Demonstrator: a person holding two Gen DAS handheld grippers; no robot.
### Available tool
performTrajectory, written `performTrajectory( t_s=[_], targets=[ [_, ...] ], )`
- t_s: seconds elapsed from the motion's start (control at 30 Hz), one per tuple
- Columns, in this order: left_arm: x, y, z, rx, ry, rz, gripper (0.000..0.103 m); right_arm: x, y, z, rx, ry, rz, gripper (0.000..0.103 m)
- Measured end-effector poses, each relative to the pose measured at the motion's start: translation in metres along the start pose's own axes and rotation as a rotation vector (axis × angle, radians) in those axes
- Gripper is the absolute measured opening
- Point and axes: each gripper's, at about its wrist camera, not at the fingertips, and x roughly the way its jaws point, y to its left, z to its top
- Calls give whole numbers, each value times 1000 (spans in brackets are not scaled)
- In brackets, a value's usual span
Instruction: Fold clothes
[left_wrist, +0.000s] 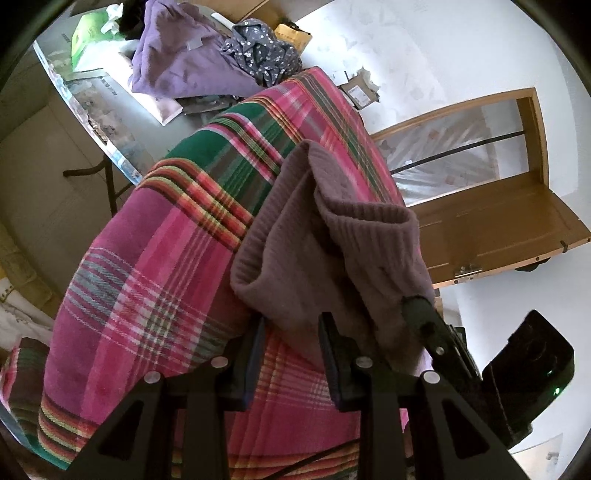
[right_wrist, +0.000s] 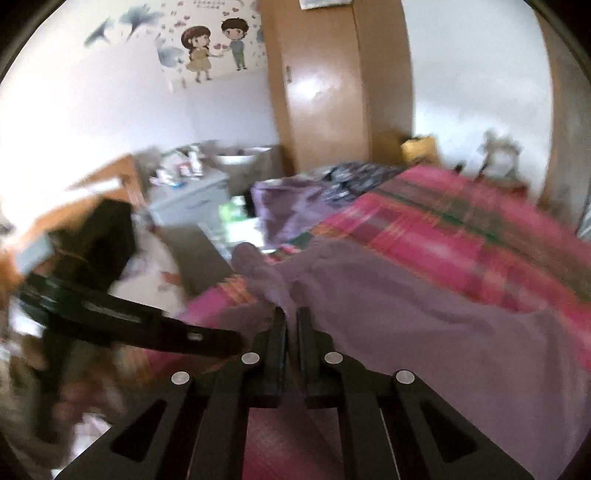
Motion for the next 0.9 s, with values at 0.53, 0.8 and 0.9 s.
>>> performTrajectory(
  t_s=[0.53,0.8,0.9],
  targets=[
    [7,13,13,-133,-54,-91,11,-44,-20,18,107,-230,-67,6],
    [0,27,10,-141,-79,-64,10,-44,-17,19,99,-228,-70,6],
    [-4,22,10,-109,-87,-66,10,-28,-6,14,40,-153,-55,7]
  ],
)
